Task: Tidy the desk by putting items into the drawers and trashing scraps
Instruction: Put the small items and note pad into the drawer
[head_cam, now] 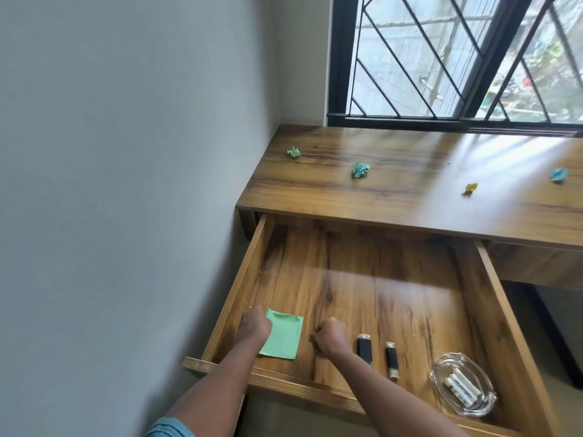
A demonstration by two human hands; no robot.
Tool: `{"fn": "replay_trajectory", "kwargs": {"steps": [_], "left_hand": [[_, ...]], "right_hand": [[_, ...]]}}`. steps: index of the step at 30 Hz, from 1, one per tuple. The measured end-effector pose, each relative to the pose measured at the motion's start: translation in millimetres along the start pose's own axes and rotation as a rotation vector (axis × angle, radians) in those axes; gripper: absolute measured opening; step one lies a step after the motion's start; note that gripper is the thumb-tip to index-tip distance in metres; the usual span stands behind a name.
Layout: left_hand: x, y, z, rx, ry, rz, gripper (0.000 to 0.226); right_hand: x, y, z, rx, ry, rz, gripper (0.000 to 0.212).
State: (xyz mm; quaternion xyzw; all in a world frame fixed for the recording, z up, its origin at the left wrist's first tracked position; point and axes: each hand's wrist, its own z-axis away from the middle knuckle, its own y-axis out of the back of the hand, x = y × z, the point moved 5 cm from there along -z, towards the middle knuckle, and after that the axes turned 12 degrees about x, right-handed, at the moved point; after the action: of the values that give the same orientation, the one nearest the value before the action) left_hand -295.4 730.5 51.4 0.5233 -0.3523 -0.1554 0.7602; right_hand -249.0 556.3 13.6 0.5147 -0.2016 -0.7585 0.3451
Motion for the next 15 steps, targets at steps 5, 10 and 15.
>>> {"fn": "replay_trajectory", "kwargs": {"steps": [5, 10, 15], "left_hand": [[28, -12, 31, -0.346, -0.194, 0.199, 0.039], [69, -25, 103, -0.852, -0.258, 0.146, 0.058], [85, -40, 142, -0.84, -0.469, -0.221, 0.06]], "right_hand": [[12, 45, 14, -0.048, 0.125, -0.013, 0.008], [35, 85, 41, -0.086, 0.237, 0.08, 0.016], [66, 110, 65, -0.116, 0.386, 0.238, 0.031]]}}
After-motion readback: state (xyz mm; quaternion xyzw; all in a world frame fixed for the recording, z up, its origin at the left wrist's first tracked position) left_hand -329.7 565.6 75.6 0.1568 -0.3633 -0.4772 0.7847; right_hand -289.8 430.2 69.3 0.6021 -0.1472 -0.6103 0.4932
